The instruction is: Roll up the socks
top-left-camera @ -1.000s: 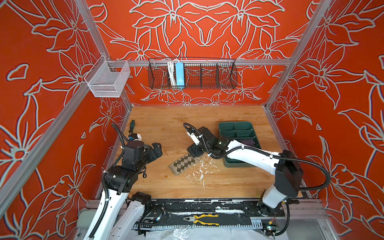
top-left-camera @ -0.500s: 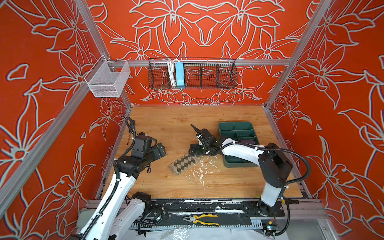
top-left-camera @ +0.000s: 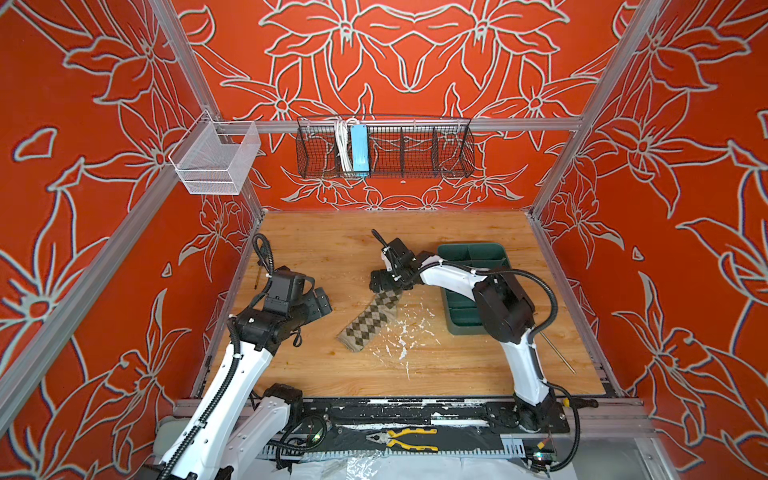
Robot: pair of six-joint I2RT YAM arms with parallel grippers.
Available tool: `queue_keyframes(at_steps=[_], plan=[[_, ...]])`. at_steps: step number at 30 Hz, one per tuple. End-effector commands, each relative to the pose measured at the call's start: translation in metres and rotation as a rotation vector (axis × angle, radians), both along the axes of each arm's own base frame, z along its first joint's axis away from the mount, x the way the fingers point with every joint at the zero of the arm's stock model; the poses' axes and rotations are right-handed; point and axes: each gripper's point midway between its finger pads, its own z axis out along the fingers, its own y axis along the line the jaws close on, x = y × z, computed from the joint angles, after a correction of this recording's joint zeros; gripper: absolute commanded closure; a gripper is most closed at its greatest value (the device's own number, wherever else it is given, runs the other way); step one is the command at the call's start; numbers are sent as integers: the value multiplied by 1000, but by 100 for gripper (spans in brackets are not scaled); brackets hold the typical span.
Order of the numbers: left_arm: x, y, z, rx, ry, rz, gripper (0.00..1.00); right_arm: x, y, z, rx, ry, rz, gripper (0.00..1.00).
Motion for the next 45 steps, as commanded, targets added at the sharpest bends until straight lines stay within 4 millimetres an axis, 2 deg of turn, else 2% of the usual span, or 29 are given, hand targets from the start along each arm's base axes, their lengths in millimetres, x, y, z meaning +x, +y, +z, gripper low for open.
queue_keyframes(at_steps=[1, 3, 5, 6, 9, 10, 13, 16, 18, 22, 25, 27, 30, 36, 40, 45], plan=[[-4, 6, 11, 13, -13, 19, 3, -19, 20, -33, -15, 94, 237, 6], [-4, 5, 14, 21, -17, 5, 3, -17, 27, -34, -32, 85, 328, 6], [-4, 3, 16, 26, -26, -25, 3, -13, 28, -24, -51, 29, 398, 6], [-3, 0, 18, 27, -35, -48, 3, -12, 30, -11, -40, -15, 429, 6], [-1, -5, 17, 30, -67, -100, 3, -16, 34, 48, 45, -178, 511, 6], [0, -6, 17, 32, -83, -116, 3, -21, 32, 74, 79, -250, 535, 5], [4, -18, 20, -6, -158, -174, 3, -42, 20, 133, 148, -420, 601, 4], [7, -21, 23, -27, -215, -179, 3, -65, 2, 162, 185, -532, 617, 4], [8, -18, 25, -16, -236, -164, 3, -85, -6, 173, 236, -585, 606, 7], [9, -7, 32, 26, -262, -118, 3, -150, -3, 143, 252, -687, 703, 16], [6, 3, 34, 53, -264, -72, 3, -183, 6, 119, 222, -746, 772, 20], [4, 7, 34, 67, -265, -54, 3, -197, 16, 104, 198, -783, 815, 23], [2, 11, 33, 86, -269, -47, 3, -206, 35, 83, 137, -844, 863, 23], [-2, 15, 31, 92, -256, -26, 3, -208, 73, 43, 7, -900, 912, 29], [-4, 17, 31, 104, -248, -19, 3, -212, 82, 15, -78, -912, 959, 31], [-3, 18, 32, 114, -250, -20, 3, -202, 80, 3, -138, -898, 903, 38]])
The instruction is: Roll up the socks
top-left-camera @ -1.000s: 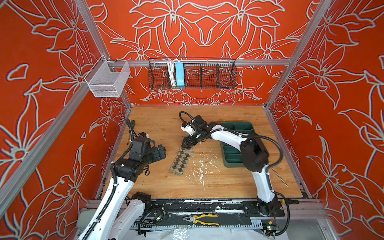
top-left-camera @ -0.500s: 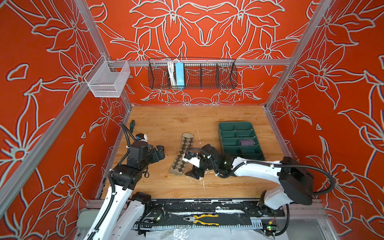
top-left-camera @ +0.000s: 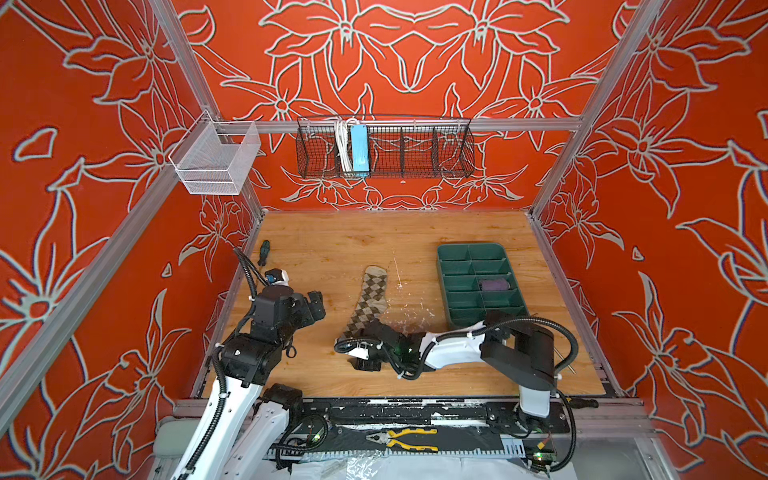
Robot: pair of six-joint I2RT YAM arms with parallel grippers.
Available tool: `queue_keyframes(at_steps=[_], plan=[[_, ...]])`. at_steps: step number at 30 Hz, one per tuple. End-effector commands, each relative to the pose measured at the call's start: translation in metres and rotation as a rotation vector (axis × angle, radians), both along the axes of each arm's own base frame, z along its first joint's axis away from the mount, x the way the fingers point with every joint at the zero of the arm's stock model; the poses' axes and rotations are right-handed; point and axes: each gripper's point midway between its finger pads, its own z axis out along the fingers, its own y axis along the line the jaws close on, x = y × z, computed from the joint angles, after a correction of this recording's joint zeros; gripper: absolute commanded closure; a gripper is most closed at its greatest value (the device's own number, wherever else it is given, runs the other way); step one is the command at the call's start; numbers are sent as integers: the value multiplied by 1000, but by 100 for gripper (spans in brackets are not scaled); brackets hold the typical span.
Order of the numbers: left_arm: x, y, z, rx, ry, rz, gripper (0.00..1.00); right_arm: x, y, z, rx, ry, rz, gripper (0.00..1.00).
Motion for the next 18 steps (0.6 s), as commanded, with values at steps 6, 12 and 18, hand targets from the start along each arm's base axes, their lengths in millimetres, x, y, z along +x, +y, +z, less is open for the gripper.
queue_keyframes(at_steps=[6, 12, 18], plan=[[3, 2, 4, 11, 0, 6, 3, 17, -12, -6, -50, -57, -97, 59], [11, -2, 9, 13, -3, -17, 2, 5, -45, -14, -100, -26, -111, 83], [19, -27, 17, -26, -20, -161, 0, -11, -87, -14, -171, 2, -111, 94]])
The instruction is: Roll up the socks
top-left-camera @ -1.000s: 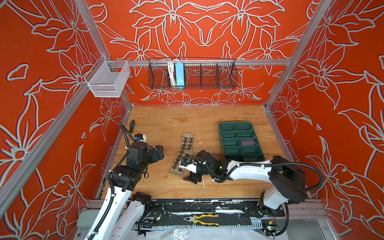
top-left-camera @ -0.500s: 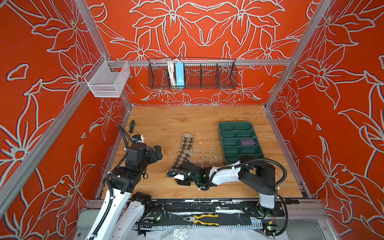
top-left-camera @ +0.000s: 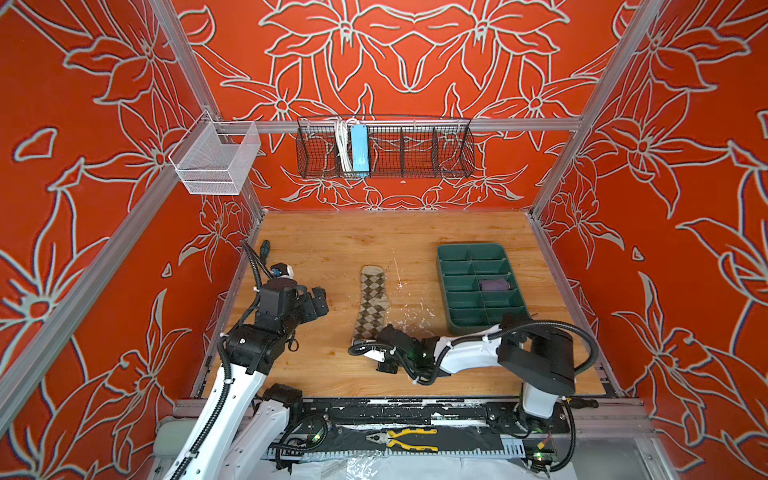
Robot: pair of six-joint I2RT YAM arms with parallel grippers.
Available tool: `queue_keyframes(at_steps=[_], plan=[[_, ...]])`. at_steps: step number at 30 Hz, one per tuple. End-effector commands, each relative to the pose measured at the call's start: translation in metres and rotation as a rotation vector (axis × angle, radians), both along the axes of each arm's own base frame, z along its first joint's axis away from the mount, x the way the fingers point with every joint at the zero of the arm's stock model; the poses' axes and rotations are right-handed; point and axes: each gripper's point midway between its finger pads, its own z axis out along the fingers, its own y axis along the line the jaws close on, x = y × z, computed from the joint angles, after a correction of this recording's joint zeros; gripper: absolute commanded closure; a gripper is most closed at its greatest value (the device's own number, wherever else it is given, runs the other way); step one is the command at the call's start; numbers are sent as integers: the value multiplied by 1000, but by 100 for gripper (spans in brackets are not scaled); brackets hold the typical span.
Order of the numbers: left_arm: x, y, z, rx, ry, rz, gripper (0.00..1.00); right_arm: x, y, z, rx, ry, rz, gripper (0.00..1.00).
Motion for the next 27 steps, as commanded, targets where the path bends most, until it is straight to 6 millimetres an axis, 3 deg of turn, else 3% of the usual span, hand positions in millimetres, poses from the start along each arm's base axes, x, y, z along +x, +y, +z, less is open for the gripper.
queue_keyframes(at_steps=[1, 5, 8, 13, 18, 22, 27], plan=[[6, -23, 18, -37, -46, -141, 0, -9, -31, -3, -74, 21, -16, 95], [7, -40, 25, -51, -53, -250, 1, -26, -56, -5, -117, 70, 14, 95], [7, -41, 40, -28, -90, -275, 2, -37, -64, -11, -169, 168, 39, 95], [-2, -47, 75, 65, -173, -364, 2, -52, -59, -15, -217, 456, 72, 95], [-32, -81, 98, 172, -247, -645, 5, -53, -51, -10, -215, 753, 55, 95], [-63, -106, 97, 251, -319, -909, 7, -53, -49, -10, -195, 961, 47, 95], [-71, -116, 66, 411, -377, -1053, 10, -33, -55, -29, -200, 1106, -76, 95]])
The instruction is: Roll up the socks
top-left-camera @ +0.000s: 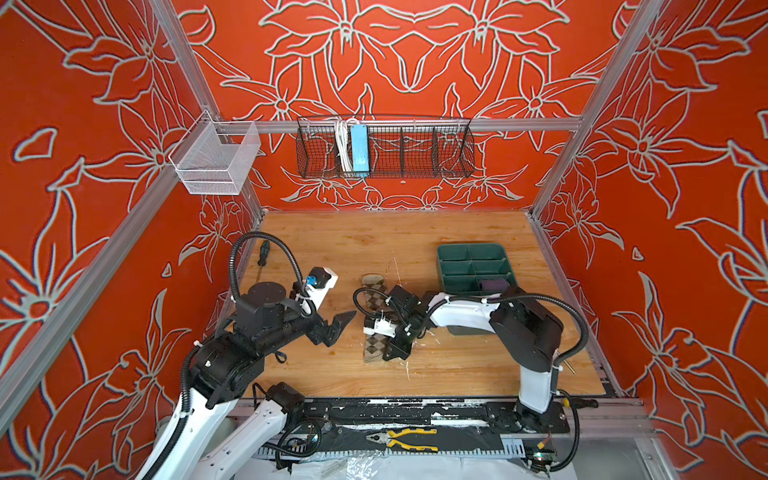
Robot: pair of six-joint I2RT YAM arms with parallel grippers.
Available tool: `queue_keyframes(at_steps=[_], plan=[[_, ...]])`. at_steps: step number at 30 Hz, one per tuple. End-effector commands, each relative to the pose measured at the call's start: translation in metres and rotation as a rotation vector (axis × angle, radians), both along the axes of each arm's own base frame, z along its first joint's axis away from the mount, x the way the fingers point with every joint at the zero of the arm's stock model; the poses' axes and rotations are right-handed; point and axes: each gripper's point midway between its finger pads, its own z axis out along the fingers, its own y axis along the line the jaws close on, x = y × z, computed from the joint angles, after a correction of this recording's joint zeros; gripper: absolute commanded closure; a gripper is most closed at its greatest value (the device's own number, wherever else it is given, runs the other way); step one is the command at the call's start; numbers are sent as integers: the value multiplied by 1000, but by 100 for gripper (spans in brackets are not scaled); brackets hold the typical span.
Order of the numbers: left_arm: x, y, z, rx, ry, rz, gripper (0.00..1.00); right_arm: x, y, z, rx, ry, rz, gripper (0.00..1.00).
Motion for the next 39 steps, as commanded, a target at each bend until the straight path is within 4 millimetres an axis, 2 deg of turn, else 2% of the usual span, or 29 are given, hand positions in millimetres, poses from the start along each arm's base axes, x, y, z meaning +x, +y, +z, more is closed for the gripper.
queue_keyframes(at_steps=[1, 4, 9, 13, 18, 22, 24, 33, 39], plan=[[-6, -9, -37, 174, -69, -146, 11, -16, -20, -24, -105, 229, -64, 95], [-14, -21, -79, 322, -92, -271, 13, -9, -18, -26, -73, 305, -117, 95], [-23, -39, -158, 700, -169, -448, 13, -4, -20, -30, -80, 297, -132, 95], [-22, -56, -201, 871, -271, -530, 21, -1, -23, -33, -85, 290, -142, 94], [-15, -75, -222, 831, -286, -522, 26, 2, -23, -32, -84, 277, -143, 94], [-14, -74, -239, 852, -254, -517, 35, 1, -24, -33, -79, 270, -138, 94], [-13, -75, -240, 843, -266, -508, 39, 1, -24, -34, -78, 268, -137, 94], [-22, -79, -268, 844, -123, -543, 48, 0, -29, -39, -84, 263, -135, 94], [-13, -84, -278, 842, -95, -510, 66, 0, -32, -39, -96, 249, -136, 94]])
